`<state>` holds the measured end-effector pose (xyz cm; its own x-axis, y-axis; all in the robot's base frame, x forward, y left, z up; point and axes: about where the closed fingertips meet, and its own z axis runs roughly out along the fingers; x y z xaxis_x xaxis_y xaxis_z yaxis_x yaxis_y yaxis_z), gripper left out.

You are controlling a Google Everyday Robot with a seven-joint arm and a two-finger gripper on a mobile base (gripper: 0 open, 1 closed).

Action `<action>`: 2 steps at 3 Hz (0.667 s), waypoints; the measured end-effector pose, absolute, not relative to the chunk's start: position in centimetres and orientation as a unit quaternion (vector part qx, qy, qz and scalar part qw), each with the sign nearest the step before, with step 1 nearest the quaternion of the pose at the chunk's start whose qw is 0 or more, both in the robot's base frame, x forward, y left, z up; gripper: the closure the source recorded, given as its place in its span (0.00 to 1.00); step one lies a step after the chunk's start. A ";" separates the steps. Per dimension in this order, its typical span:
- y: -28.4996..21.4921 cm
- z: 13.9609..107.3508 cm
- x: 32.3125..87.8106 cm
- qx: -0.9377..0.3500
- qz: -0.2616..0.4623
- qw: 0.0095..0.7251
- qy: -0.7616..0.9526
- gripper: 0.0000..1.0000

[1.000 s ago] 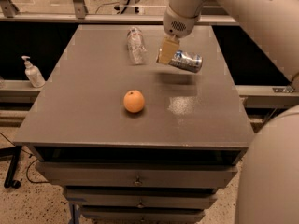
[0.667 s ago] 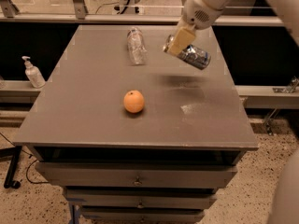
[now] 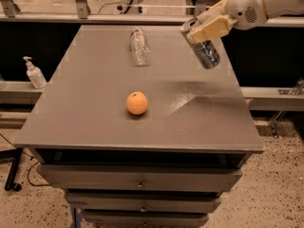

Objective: Place redbull can upright

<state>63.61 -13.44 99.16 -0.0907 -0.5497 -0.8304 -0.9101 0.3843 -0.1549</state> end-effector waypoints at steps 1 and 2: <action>-14.1 100.4 61.8 -0.462 0.287 0.502 0.672 1.00; -13.7 100.6 60.3 -0.421 0.343 0.553 0.632 1.00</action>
Offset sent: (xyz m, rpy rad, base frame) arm -0.0533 -0.0075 0.0141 0.6533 -0.1070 0.0241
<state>60.28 -13.68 100.57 -0.0331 -0.1532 -0.9876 -0.9114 0.4102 -0.0331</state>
